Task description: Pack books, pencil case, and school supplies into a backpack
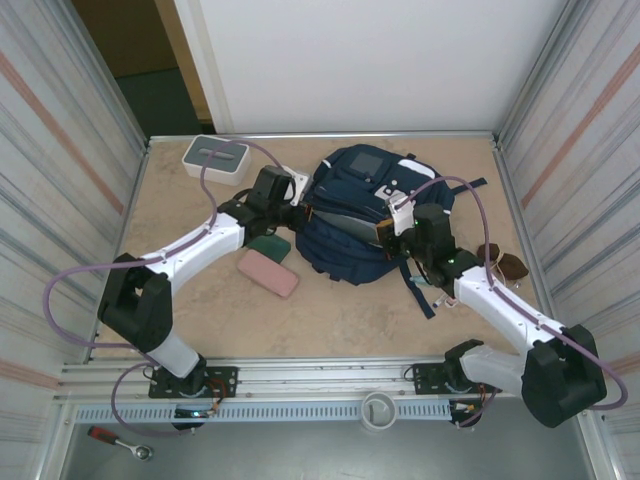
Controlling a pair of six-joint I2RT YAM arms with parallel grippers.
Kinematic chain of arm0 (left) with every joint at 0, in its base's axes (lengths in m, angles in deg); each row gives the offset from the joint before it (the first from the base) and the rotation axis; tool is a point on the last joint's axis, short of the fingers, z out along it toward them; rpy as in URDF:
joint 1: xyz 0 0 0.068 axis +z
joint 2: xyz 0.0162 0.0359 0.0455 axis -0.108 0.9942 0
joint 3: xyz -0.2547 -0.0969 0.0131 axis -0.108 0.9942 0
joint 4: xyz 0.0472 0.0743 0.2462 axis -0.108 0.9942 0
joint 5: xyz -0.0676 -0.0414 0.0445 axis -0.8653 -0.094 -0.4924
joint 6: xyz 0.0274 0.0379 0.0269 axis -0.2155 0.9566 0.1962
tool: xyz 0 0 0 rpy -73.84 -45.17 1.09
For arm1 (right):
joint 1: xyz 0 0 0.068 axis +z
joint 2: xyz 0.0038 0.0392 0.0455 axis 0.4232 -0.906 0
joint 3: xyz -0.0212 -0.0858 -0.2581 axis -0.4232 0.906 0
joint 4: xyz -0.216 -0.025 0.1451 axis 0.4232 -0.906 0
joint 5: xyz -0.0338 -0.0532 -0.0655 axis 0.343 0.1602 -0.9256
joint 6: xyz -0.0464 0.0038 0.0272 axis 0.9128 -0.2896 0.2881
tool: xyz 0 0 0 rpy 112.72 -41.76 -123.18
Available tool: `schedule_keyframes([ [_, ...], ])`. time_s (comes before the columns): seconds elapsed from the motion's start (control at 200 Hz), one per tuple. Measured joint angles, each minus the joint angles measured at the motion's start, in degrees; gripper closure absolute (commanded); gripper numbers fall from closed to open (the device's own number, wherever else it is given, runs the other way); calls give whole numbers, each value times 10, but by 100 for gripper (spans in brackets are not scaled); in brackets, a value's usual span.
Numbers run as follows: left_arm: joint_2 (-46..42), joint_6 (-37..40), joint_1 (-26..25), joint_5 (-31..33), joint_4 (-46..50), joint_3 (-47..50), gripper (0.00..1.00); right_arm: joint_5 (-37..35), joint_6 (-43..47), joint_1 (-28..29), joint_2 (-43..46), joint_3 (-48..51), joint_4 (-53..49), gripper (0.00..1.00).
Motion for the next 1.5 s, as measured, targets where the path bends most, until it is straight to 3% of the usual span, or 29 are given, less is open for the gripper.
schedule_keyframes([
  [0.11,0,-5,6,-14,-1,0,100,8,-9,-1,0,-15,-29,60],
  [0.316,-7,-20,14,-49,-3,0,100,-10,3,51,-19,-69,-54,31],
  [0.546,-11,-22,2,-59,-3,0,100,-39,34,101,-144,-167,-55,27],
  [0.691,-11,-22,0,-58,-3,0,100,-54,52,118,-219,-216,-55,34],
  [0.902,-11,-24,-1,-51,-3,0,100,-86,74,118,-239,-215,-55,78],
  [1.082,-13,-24,7,-50,-10,0,100,-70,82,103,-200,-183,-45,96],
  [1.202,-20,-23,15,-59,-15,0,100,-18,88,72,-162,-164,-40,99],
  [1.503,-87,-24,15,-55,-12,33,100,144,116,8,-150,-177,-56,96],
])
